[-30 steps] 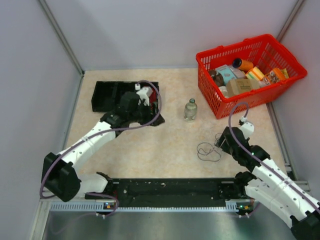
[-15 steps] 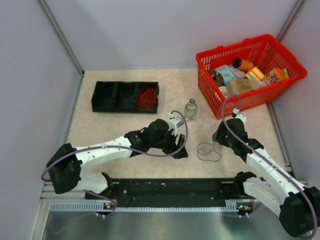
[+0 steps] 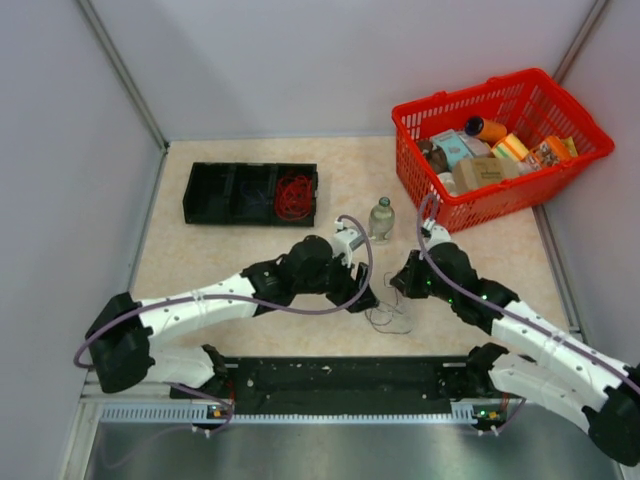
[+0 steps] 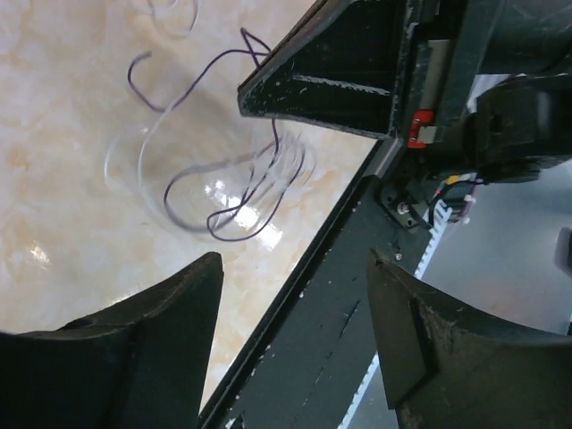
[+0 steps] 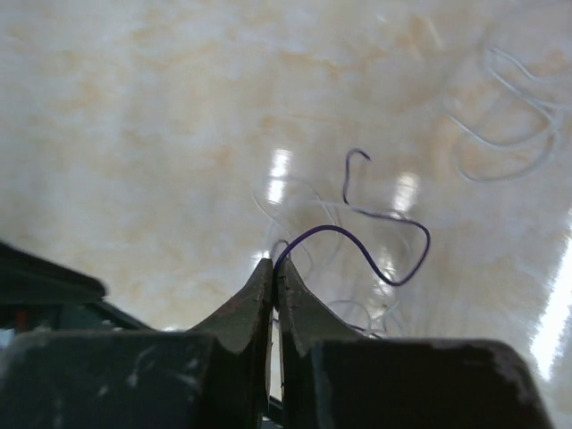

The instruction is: Untangle the cables

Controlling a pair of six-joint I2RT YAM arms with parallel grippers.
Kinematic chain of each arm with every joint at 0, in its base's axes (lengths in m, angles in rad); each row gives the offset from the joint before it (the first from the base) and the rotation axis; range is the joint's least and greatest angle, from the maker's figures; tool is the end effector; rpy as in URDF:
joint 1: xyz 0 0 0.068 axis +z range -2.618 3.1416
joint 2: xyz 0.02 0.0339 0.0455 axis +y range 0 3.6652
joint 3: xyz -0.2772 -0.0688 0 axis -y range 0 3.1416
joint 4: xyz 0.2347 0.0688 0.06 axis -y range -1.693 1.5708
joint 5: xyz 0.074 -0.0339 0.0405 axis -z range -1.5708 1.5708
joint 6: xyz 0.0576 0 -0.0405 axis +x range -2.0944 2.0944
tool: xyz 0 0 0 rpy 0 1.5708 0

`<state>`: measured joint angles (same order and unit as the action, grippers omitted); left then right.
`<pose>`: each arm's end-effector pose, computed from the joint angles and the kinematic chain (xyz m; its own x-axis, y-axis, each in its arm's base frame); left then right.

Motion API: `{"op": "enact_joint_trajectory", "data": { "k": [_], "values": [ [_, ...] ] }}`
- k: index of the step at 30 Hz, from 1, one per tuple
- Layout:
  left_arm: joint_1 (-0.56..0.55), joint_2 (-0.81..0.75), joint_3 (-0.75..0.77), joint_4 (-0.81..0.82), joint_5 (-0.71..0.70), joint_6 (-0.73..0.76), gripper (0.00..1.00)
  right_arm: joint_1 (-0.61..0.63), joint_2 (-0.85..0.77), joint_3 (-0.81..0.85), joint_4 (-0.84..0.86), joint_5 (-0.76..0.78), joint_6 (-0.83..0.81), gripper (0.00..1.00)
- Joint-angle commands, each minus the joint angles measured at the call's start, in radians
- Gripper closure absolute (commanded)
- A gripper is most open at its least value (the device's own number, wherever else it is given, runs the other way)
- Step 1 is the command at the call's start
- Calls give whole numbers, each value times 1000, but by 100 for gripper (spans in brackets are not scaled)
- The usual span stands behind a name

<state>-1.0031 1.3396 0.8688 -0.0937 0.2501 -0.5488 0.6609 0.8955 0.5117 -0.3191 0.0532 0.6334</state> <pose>0.1506 -0.2627 0.2609 -0.7302 0.2050 -0.6517 0.6428 0.5294 -0.5537 0.1496 0.1125 0.2126 -0.7552 0.1615 -0.6353 -0.1662 0.8903 0.4239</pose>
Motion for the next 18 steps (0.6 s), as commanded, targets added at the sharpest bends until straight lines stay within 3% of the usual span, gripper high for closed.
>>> {"op": "enact_joint_trajectory", "data": {
  "k": [1, 10, 18],
  "values": [
    [-2, -166, -40, 141, 20, 65, 29, 29, -130, 94, 93, -157, 44, 100],
    [-2, -223, -51, 150, -97, 64, 28, 29, -147, 113, 296, -389, 167, 100],
    [0, -139, -17, 156, -28, 17, 43, 29, -182, 114, 374, -381, 299, 100]
  ]
}}
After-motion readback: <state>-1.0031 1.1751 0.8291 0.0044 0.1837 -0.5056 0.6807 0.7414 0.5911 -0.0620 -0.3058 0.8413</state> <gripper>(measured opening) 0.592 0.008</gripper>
